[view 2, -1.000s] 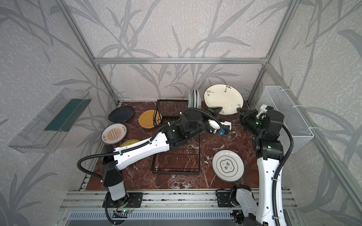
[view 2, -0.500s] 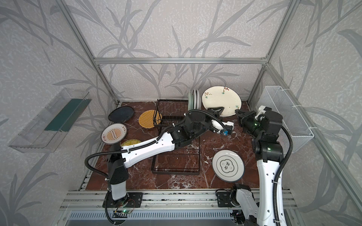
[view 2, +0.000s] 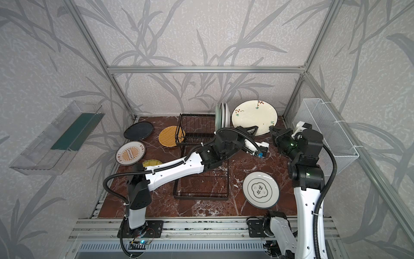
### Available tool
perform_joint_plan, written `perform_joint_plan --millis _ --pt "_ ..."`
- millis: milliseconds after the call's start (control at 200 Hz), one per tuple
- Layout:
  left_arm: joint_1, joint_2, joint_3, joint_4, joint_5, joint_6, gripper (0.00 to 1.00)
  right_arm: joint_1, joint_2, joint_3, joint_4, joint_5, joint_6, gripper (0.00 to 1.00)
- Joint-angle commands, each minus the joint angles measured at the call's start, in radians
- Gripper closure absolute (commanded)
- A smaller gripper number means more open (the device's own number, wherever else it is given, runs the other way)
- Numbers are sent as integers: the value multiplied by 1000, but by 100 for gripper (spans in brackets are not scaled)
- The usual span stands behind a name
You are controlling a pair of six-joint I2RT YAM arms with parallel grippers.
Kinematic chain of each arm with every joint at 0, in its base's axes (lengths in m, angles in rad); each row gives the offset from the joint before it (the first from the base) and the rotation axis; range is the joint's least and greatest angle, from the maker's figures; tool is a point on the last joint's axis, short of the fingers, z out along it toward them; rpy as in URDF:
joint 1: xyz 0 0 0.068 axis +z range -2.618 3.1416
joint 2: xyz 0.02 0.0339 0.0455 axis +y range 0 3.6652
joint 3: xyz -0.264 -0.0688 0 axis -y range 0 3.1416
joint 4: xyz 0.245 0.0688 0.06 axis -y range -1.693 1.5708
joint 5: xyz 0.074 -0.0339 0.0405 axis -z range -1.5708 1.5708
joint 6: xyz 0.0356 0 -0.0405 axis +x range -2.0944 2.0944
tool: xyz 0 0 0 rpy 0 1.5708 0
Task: Load plates into a dish rack
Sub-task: Place the plate on the dish rack.
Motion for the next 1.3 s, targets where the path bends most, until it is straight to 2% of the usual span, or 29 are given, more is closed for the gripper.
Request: perform_joint_plan --millis 0,145,280,360,435,630,670,910,1155,1295 --pt "-4 12 31 108 1 7 100 20 -43 26 119 -67 50 100" --pt "-10 9 33 187 1 27 100 21 -45 33 114 -54 15 99" --pt "-20 -11 31 218 4 17 100 21 -47 48 98 -15 -47 47" --pt "-29 -27 16 249 3 15 100 21 -42 65 85 11 -92 28" --pt "-38 -45 2 278 1 9 100 20 -28 72 92 15 -108 18" --pt "-57 -96 -23 317 2 -13 100 19 19 111 126 -22 -149 3" --pt "-59 -108 -34 324 1 -14 100 18 19 123 123 -19 -168 0" --pt "-63 -193 -66 282 -17 -85 100 16 11 189 44 25 -295 1" --pt "-62 -281 -129 248 -39 -101 100 15 7 198 61 27 -320 1" --pt "-61 -350 -171 211 -68 -159 100 15 4 187 101 14 -314 1"
